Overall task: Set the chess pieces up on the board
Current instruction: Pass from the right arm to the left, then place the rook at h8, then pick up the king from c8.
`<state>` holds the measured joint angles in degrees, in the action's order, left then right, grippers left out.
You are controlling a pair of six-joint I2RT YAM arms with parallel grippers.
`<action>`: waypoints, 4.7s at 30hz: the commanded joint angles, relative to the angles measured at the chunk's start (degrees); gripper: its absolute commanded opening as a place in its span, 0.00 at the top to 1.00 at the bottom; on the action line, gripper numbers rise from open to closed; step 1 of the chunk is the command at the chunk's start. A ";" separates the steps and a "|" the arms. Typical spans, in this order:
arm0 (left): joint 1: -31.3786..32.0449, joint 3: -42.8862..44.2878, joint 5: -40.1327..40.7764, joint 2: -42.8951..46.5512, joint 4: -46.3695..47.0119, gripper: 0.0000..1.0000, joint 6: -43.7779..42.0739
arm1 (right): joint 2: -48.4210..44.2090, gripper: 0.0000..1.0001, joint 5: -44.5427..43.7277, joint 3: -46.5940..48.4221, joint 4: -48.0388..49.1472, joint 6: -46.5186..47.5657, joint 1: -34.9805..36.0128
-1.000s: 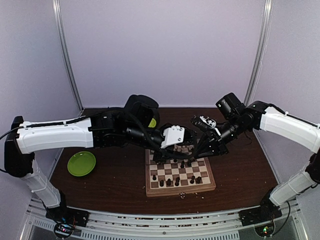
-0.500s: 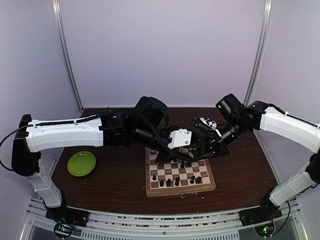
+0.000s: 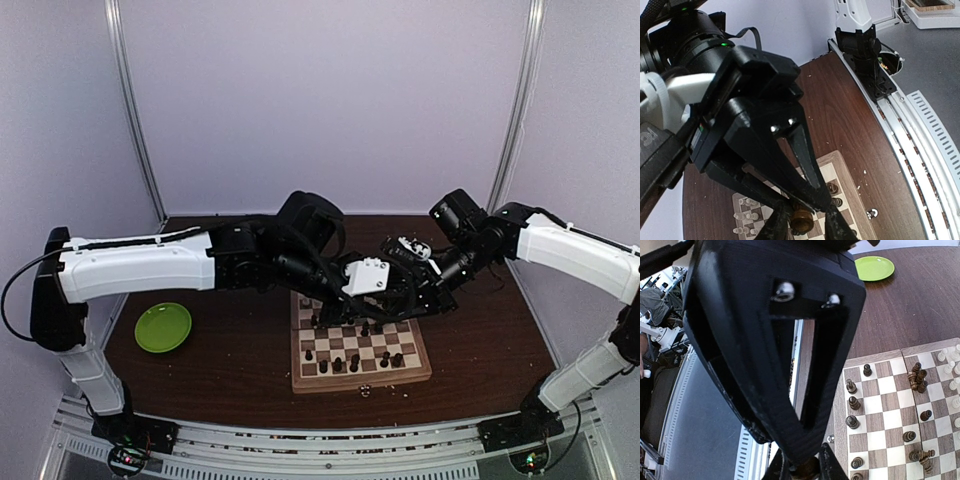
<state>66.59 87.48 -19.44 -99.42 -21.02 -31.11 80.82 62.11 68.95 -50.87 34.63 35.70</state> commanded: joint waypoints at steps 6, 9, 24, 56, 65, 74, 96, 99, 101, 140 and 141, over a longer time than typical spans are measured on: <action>0.21 4.45 -1.87 -3.11 -2.16 0.80 1.76 | 0.27 0.90 -0.18 0.61 -0.71 0.62 -0.02; 0.21 4.41 -1.57 -3.39 -2.47 0.83 1.56 | 0.29 0.90 -0.21 0.66 -0.66 0.61 -0.02; 0.19 6.53 6.60 -1.39 -10.42 0.96 3.07 | -1.30 0.55 -2.90 0.67 -3.76 5.84 -0.39; -2.75 -13.21 10.59 -2.51 -20.76 0.95 18.77 | -4.27 0.47 -13.05 -1.47 0.95 2.11 -6.22; -3.18 -12.74 10.61 -5.70 -20.17 0.94 18.37 | -3.63 0.47 -13.68 -1.55 0.79 2.43 -6.24; -4.78 -12.12 11.43 -7.26 -19.95 0.92 18.48 | -2.90 0.47 -13.59 -1.39 0.25 2.89 -6.18; -4.80 -11.24 9.38 -7.81 -20.18 0.78 18.95 | -1.72 0.47 -13.55 -0.79 -0.93 3.74 -6.22; -4.80 -10.84 9.36 -6.54 -20.51 0.76 19.24 | -1.79 0.47 -13.50 -0.84 -1.06 3.71 -6.20; -4.80 -10.24 9.27 -5.44 -21.13 0.74 19.53 | -1.86 0.47 -13.50 -0.83 -1.03 3.69 -6.17; -23.52 -20.25 17.73 25.30 13.69 0.30 28.91 | 21.14 0.47 -47.52 17.93 -5.39 -5.46 7.85; -23.52 -20.53 17.83 25.65 13.87 0.29 28.84 | 22.52 0.47 -48.40 18.76 -5.47 -5.78 8.17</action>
<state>43.68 68.40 -3.38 -77.14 -14.33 -4.80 99.66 21.17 83.92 -56.16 31.68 42.13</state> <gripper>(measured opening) 0.690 0.529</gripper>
